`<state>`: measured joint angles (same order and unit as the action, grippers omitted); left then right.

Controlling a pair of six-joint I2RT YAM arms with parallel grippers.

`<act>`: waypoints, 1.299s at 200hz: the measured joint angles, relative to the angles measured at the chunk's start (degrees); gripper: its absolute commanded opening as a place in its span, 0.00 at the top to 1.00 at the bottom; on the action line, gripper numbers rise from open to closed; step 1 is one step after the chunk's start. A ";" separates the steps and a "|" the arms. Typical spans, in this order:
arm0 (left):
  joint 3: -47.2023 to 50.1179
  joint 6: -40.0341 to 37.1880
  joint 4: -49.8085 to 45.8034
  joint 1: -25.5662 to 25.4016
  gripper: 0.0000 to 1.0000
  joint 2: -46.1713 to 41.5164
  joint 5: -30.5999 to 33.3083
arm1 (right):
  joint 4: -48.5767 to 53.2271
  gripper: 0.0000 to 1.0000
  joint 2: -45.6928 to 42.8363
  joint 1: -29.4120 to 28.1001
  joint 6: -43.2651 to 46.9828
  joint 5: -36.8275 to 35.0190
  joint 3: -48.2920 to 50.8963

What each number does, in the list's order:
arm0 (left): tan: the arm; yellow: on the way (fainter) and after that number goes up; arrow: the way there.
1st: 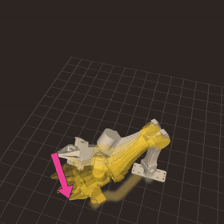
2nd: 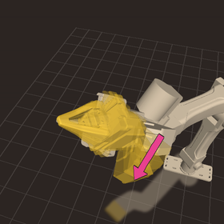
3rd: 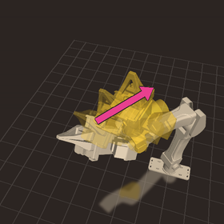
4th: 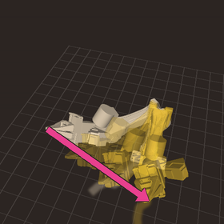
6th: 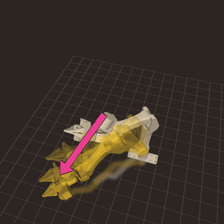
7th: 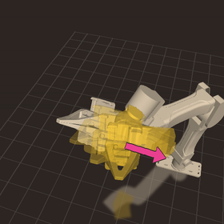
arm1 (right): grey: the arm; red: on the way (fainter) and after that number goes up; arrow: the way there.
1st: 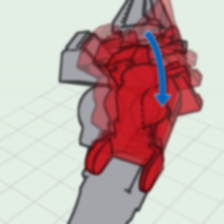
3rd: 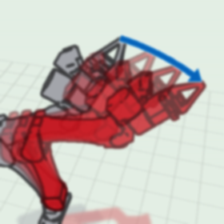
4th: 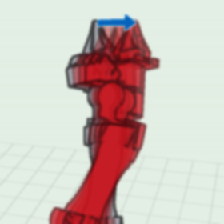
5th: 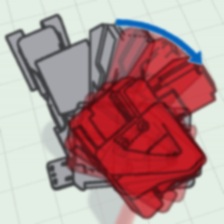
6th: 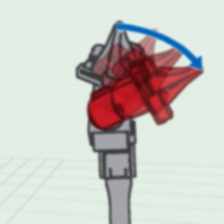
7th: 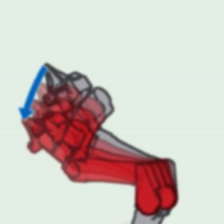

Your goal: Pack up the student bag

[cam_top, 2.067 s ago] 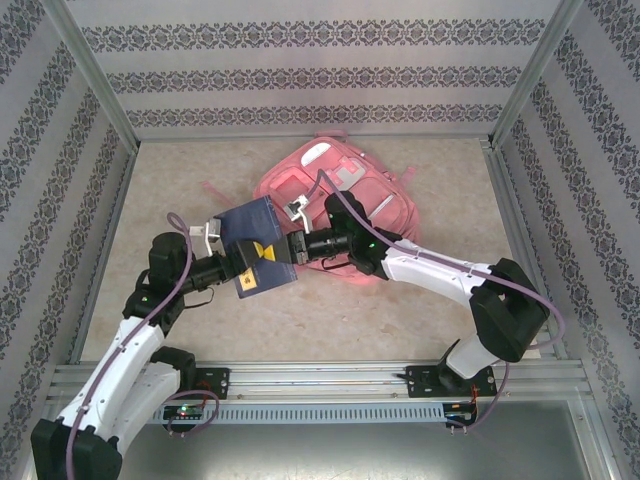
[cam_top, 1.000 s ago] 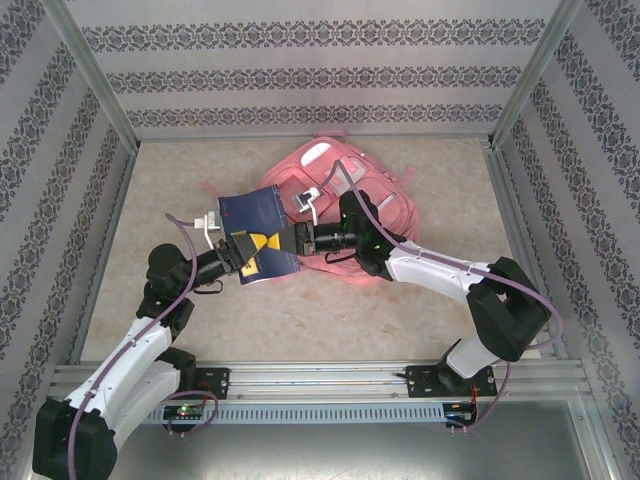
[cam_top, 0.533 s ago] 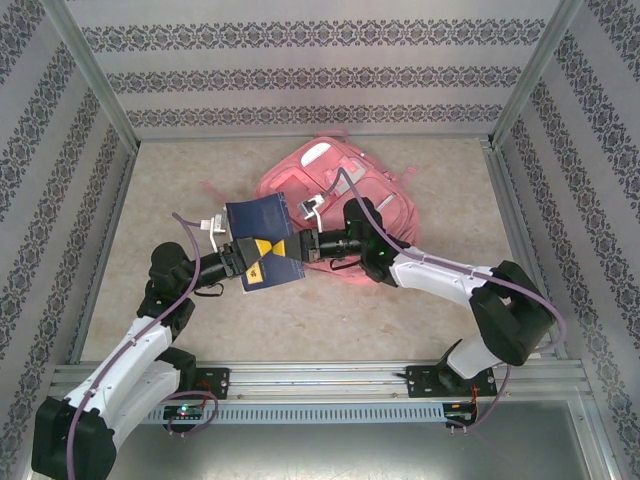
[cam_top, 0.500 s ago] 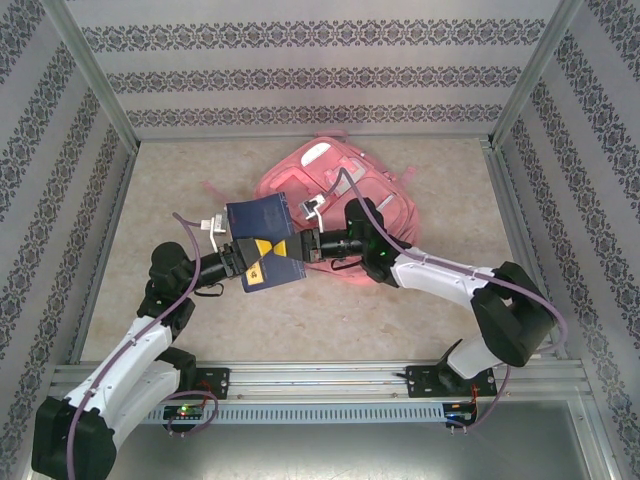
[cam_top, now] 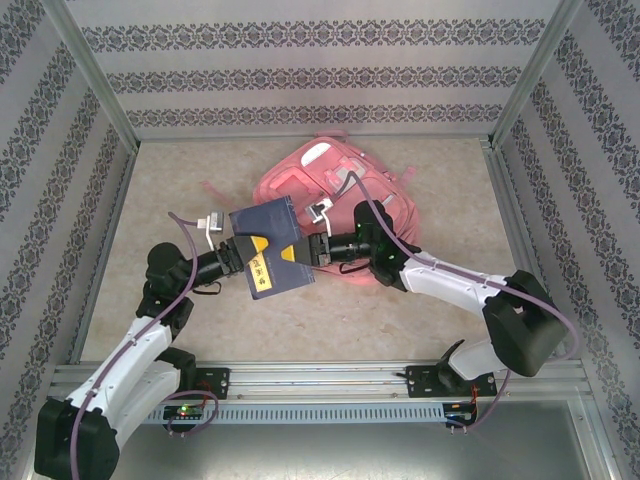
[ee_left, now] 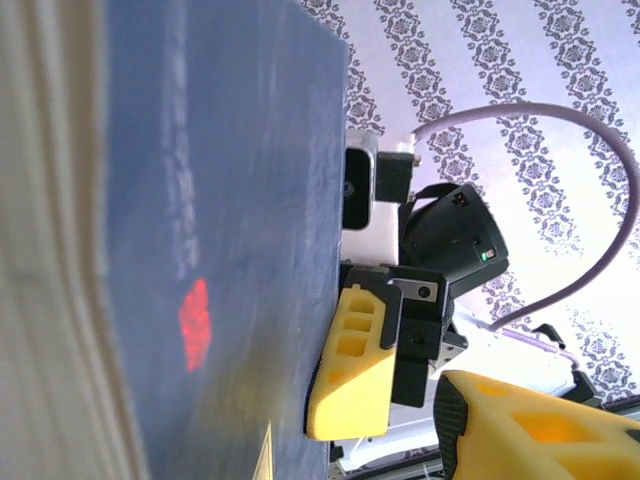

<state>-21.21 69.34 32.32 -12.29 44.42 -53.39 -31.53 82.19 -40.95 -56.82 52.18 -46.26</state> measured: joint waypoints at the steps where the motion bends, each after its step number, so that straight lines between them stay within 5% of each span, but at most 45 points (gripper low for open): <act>1: 0.00 0.02 0.00 0.00 0.35 -0.04 0.00 | 0.02 1.00 -0.02 0.00 0.00 0.00 0.04; 20: 0.02 0.72 0.70 0.04 0.43 -0.04 0.04 | 0.02 1.00 -0.68 0.26 0.00 0.24 0.72; 57: 0.15 2.69 4.31 0.07 0.90 2.51 -0.63 | -0.02 1.00 -1.38 0.74 -0.02 1.27 0.81; 73: 0.59 3.98 6.88 0.13 1.00 4.31 -1.01 | 0.00 1.00 -1.84 1.09 -0.02 1.53 0.83; 93: 1.03 5.09 10.10 0.37 1.00 5.95 -1.51 | 0.46 0.94 -1.90 1.11 -0.02 1.25 0.85; 117: 1.14 6.21 11.78 0.37 1.00 6.47 -1.44 | 0.35 0.57 -2.51 1.42 -0.26 -0.81 1.60; 168: 4.79 6.38 12.41 0.37 1.00 -0.44 11.69 | -11.47 0.37 -4.83 -2.21 -6.62 -17.07 9.46; 209: 5.03 6.45 13.66 0.35 1.00 0.31 19.96 | -26.58 0.32 2.71 -7.87 -11.74 -28.30 9.81; 260: 7.39 7.06 14.45 -0.22 1.00 -1.18 27.12 | -40.30 0.53 10.49 -13.68 -12.02 -42.45 9.97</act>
<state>-13.82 76.40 46.76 -12.51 43.24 -26.26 -71.83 92.68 -54.63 -68.84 9.74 -36.29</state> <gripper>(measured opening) 0.120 0.524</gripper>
